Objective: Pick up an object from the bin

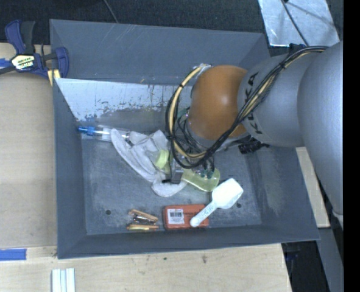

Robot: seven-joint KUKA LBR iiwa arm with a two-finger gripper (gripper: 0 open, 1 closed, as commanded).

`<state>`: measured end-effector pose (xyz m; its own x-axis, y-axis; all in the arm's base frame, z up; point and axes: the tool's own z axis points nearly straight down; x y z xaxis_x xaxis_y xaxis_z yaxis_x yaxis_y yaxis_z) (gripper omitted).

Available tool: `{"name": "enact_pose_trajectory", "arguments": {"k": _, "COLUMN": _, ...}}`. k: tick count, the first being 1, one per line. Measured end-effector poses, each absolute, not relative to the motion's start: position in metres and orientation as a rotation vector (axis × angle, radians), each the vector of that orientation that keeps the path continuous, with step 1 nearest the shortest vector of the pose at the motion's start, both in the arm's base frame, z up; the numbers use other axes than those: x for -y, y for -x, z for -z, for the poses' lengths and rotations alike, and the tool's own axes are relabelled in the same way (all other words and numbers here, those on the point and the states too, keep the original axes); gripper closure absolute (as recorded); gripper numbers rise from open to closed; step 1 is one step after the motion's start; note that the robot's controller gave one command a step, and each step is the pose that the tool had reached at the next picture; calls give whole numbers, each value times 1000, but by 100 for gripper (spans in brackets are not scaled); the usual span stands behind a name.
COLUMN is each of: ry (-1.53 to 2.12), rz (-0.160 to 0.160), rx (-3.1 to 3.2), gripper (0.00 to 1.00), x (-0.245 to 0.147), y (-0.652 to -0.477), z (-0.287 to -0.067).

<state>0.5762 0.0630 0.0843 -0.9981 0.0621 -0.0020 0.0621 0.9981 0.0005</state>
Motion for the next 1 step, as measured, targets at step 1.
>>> {"name": "enact_pose_trajectory", "arguments": {"k": 1, "ry": -98, "rz": -1, "rx": -3138, "gripper": 100, "x": -63, "y": -576, "z": -84}}
